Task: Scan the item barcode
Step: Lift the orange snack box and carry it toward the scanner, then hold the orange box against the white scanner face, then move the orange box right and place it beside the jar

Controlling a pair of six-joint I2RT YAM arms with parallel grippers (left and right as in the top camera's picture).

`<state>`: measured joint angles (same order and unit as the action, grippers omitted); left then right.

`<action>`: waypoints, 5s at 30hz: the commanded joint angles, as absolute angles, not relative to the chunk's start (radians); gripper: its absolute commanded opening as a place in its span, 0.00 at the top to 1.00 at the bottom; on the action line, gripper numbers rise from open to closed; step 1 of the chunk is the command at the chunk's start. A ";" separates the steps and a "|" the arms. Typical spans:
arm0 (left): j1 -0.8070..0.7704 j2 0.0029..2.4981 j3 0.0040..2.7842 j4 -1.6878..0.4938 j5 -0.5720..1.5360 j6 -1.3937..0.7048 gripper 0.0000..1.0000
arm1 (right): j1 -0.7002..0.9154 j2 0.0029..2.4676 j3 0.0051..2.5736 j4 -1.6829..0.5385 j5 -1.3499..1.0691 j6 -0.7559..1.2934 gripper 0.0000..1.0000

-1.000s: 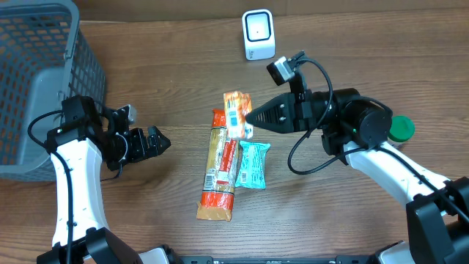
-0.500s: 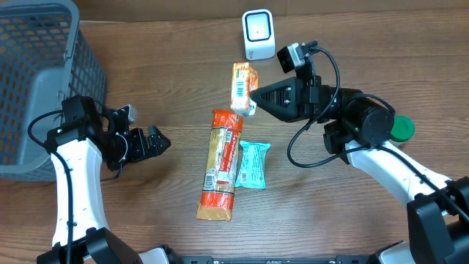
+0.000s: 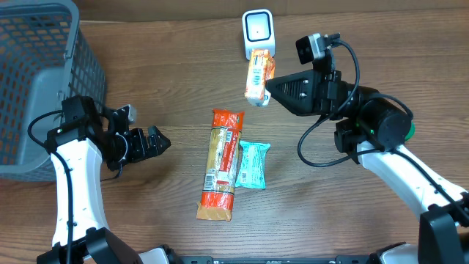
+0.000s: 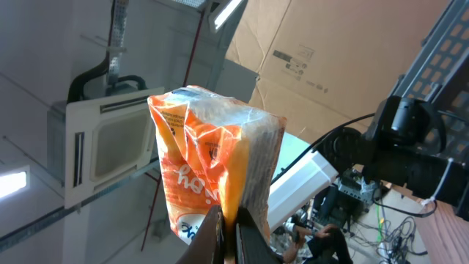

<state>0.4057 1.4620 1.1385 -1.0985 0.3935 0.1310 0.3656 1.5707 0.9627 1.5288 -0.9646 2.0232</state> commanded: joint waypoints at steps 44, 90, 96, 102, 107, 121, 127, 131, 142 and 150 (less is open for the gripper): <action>0.399 1.466 1.139 -1.098 0.408 0.146 0.00 | 0.301 1.532 1.001 -0.349 -0.649 0.449 0.96; 0.398 1.466 1.139 -1.098 0.408 0.146 0.00 | 0.502 2.203 2.183 -0.797 0.417 0.068 0.96; 0.399 1.466 1.139 -1.098 0.408 0.146 0.00 | 0.529 2.289 2.180 -0.657 0.543 -0.119 0.96; 0.399 1.466 1.139 -1.098 0.408 0.146 0.01 | 0.549 2.383 2.180 -0.520 0.660 -0.303 0.96; 0.399 1.466 1.139 -1.098 0.408 0.146 0.00 | 0.551 2.434 2.180 -0.372 0.672 -0.498 0.96; 0.399 1.466 1.139 -1.098 0.408 0.146 0.01 | 0.547 2.465 2.180 -0.296 0.575 -0.697 0.96; 0.399 1.466 1.139 -1.098 0.408 0.146 0.00 | 0.547 2.465 2.179 -0.293 0.559 -0.768 0.96; 0.399 1.466 1.139 -1.098 0.408 0.146 0.00 | 0.546 2.465 2.178 -0.297 0.559 -0.768 0.97; 0.399 1.466 1.139 -1.098 0.408 0.146 0.01 | 0.546 2.458 2.180 -0.117 0.764 -0.703 0.96; 0.399 1.466 1.139 -1.098 0.408 0.146 0.00 | 0.573 2.378 2.180 -0.185 0.814 -0.516 0.96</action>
